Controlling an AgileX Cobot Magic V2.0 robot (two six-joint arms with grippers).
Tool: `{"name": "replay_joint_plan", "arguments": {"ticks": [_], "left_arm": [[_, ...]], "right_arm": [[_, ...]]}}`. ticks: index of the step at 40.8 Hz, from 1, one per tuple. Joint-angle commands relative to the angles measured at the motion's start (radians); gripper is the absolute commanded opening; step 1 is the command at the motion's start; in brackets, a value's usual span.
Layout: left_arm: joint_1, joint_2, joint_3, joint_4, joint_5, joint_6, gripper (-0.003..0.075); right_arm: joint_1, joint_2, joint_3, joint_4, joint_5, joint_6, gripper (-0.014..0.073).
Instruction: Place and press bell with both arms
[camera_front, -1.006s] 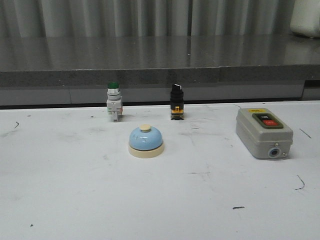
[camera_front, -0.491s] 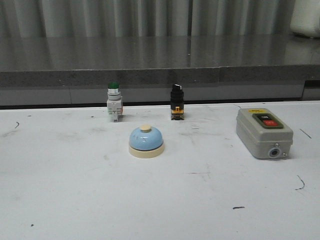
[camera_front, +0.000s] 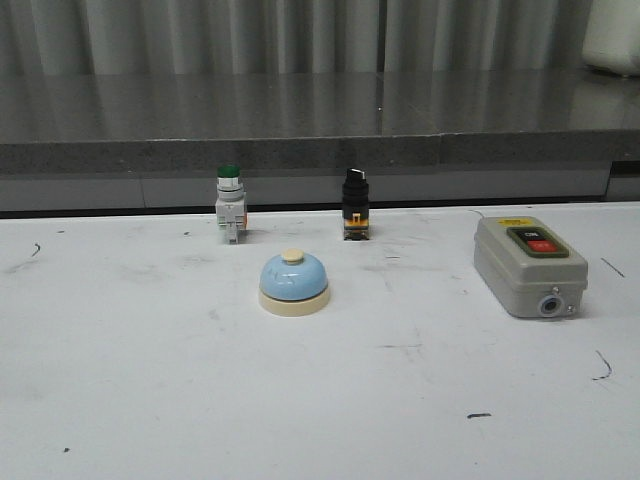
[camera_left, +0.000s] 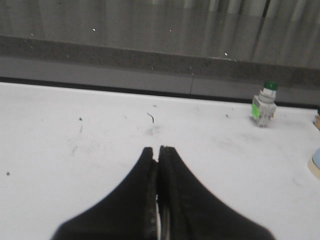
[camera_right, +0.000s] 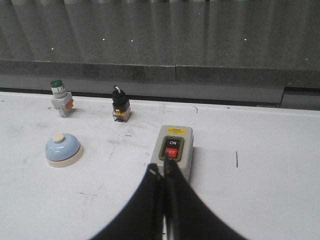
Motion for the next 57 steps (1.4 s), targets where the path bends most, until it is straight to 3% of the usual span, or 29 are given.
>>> {"name": "replay_joint_plan", "arguments": {"ticks": [1,44,49,57], "left_arm": [[0.022,-0.017,0.024,-0.015,-0.1,-0.009,-0.002],[0.027,-0.015,0.024,-0.015,-0.105,-0.009,-0.002],[0.027,-0.015,0.024,-0.015,-0.105,-0.009,-0.002],[0.027,-0.015,0.024,-0.015,-0.105,-0.009,-0.002]], "right_arm": [[-0.008,0.007,-0.026,-0.004,-0.076,-0.003,-0.0067],[-0.008,0.007,-0.025,-0.004,-0.076,-0.003,-0.0067],[-0.012,0.001,0.011,-0.066,-0.132,-0.051,-0.0067],[-0.125,-0.081,0.155,-0.085,-0.21,-0.066,-0.0067]]}}
